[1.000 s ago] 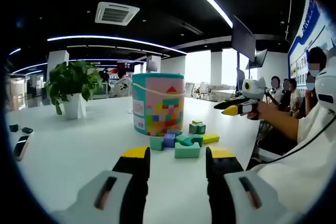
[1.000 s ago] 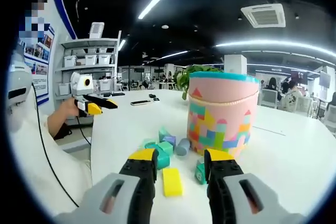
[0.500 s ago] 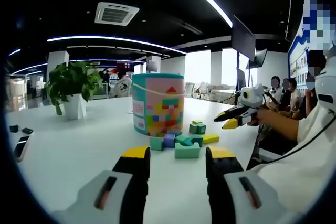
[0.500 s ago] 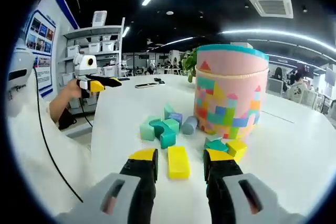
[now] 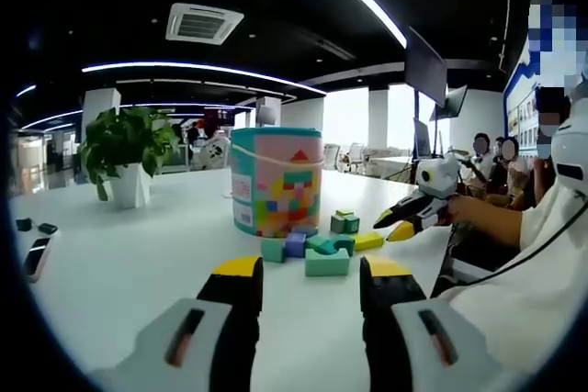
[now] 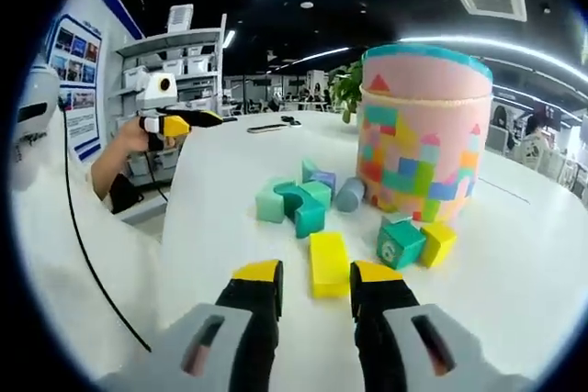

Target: Arrange the toys in the designated storage area by placing each visible toy with the group until no toy remains scattered across the table.

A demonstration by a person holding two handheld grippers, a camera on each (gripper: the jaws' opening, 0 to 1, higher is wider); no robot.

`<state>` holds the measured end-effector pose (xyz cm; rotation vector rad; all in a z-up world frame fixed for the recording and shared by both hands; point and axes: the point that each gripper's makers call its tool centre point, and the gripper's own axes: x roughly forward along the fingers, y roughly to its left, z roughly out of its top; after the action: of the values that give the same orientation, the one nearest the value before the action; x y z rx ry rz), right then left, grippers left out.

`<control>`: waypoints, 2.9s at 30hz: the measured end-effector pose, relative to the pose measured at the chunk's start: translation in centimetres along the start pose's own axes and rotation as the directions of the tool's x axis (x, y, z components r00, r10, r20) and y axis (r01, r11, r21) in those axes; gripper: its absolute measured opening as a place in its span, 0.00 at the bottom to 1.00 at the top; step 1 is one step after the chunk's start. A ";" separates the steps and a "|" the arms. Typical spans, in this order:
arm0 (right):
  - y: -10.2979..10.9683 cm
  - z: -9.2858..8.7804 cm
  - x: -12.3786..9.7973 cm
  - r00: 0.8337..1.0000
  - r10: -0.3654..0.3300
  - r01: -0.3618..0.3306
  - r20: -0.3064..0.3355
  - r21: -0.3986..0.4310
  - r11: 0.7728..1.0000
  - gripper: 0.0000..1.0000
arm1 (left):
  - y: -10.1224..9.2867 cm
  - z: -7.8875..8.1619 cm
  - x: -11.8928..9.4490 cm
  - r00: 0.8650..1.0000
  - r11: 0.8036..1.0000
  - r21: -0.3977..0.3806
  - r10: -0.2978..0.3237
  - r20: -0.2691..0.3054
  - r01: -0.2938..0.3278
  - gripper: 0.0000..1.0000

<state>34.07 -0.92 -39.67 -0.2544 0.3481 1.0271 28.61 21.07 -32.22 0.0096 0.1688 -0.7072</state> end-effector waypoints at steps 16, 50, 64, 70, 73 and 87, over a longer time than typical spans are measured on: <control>-0.8 -1.8 0.8 0.998 -0.020 0.021 -0.061 0.018 1.000 0.27 | 0.0 0.1 0.0 1.000 1.000 0.000 0.002 0.003 -0.002 0.43; -2.4 2.3 -2.2 0.993 -0.118 0.116 0.018 0.080 0.990 0.19 | 0.0 0.1 -0.1 1.000 1.000 0.002 0.002 0.003 -0.002 0.43; -2.3 1.6 -3.0 0.988 -0.139 0.136 0.059 0.066 0.989 0.25 | 0.2 0.0 -0.2 1.000 1.000 0.003 0.003 0.000 -0.003 0.43; -1.9 0.7 -3.3 0.993 -0.109 0.108 0.038 0.039 0.993 0.29 | 0.1 0.1 -0.1 1.000 1.000 0.005 0.004 -0.001 -0.004 0.43; -1.5 -0.1 -3.8 0.997 -0.075 0.075 0.016 0.008 0.997 0.34 | 0.1 0.2 -0.1 1.000 1.000 0.007 0.004 0.000 -0.004 0.43; -1.5 -3.3 -5.1 0.998 -0.037 0.038 -0.058 0.017 0.999 0.32 | 0.0 0.3 0.0 1.000 1.000 0.011 0.006 0.000 -0.006 0.43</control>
<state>32.42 -6.90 -40.61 -0.2738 0.4035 0.9802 28.64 21.09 -31.91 0.0204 0.1649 -0.7021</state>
